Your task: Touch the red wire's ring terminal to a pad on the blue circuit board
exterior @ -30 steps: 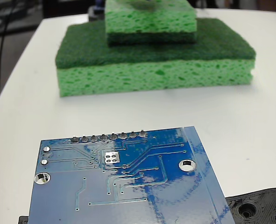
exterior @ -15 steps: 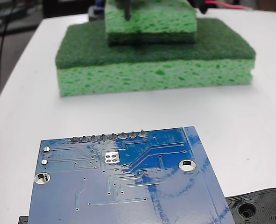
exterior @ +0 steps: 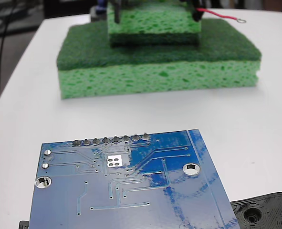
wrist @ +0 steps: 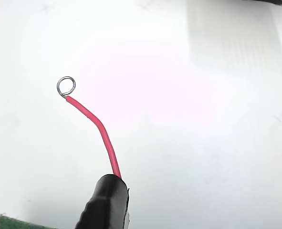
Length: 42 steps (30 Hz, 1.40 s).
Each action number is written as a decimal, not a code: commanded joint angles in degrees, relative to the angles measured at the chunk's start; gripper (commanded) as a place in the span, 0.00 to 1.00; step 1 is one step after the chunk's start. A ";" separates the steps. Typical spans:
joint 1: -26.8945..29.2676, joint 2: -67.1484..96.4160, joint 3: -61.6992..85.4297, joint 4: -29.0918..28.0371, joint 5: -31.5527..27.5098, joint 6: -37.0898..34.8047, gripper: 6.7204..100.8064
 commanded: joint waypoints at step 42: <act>-2.90 0.09 -0.35 -0.26 4.13 0.79 0.99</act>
